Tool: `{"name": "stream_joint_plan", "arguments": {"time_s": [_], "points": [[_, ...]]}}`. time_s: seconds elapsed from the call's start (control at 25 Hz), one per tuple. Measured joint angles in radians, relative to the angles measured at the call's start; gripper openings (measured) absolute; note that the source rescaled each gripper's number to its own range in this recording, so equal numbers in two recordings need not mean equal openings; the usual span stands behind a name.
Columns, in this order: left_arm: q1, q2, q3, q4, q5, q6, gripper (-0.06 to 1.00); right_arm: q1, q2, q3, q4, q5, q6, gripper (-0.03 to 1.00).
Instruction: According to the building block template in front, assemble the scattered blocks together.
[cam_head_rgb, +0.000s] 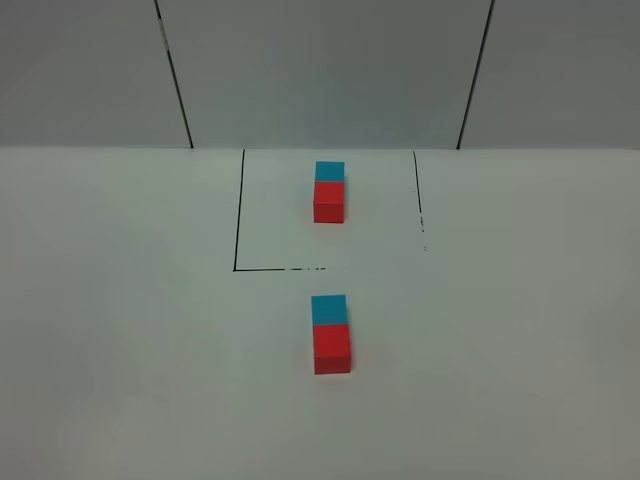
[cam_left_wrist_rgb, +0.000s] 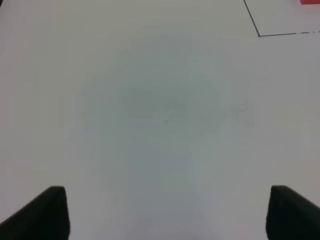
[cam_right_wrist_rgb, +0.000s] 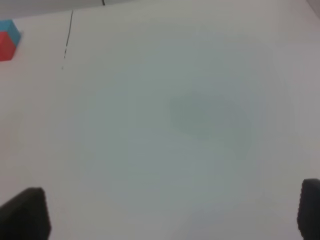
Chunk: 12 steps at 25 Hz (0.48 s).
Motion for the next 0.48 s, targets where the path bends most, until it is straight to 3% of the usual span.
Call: {"name": "stream_joint_plan", "arguments": {"time_s": [0.48], "points": [[0.000, 0.000, 0.000, 0.000, 0.000, 0.000, 0.88, 0.000, 0.000, 0.000, 0.000, 0.000, 0.001, 1.00]]}}
